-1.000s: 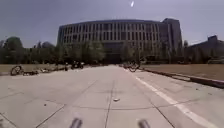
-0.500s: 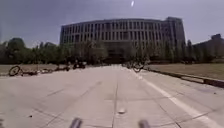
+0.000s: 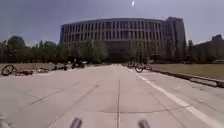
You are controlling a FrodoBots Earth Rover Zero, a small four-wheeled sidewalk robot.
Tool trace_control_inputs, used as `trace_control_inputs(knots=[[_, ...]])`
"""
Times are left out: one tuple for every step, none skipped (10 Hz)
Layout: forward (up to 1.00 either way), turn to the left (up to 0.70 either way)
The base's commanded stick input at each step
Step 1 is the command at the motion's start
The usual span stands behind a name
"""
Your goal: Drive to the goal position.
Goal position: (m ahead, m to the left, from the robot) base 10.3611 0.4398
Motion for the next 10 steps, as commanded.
trace_control_inputs(knots=[[1.0,0.0],[1.0,0.0],[1.0,0.0],[1.0,0.0],[1.0,0.0],[1.0,0.0],[1.0,0.0],[1.0,0.0],[1.0,0.0],[1.0,0.0]])
